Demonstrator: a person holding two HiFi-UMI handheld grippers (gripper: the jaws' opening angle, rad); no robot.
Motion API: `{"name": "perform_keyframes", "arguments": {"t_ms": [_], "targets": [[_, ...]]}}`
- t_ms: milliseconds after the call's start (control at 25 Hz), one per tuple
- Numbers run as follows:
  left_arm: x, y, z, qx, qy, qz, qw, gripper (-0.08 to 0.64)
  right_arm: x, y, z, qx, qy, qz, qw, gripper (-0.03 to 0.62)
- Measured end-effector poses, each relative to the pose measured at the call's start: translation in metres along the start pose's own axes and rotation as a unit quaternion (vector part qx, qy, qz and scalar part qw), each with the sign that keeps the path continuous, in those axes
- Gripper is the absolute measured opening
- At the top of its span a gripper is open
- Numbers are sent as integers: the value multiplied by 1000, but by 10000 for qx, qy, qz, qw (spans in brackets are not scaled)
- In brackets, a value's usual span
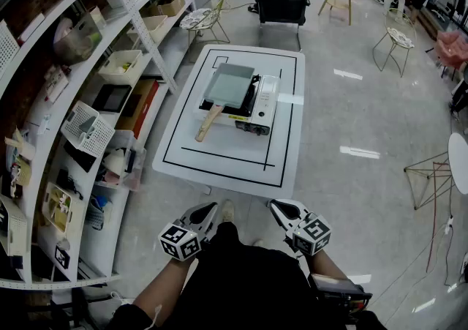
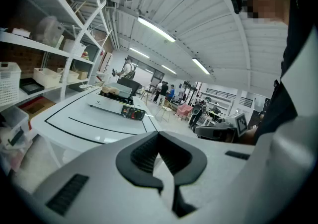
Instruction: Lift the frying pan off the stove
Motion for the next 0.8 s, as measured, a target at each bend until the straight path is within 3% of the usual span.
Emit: {"name": "perform_keyframes", "arguments": {"t_ms": [360,800], "targets": [[-6,17,11,71,30,65,9999,8,-22,-15,0,-24,5,11,10000,25],[-23,14,13,63,122,-142,9998,8,-7,-16,-4,51,40,-103,9999,25]]}}
Point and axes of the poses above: the fingertips, and each gripper's own axes: x forward along the fingers, y to its right, z out of its underside, the point moved 10 cm from there along -x, backward along the fingers, and after that the axes turned 14 degrees about -x, right-handed, at the moved point
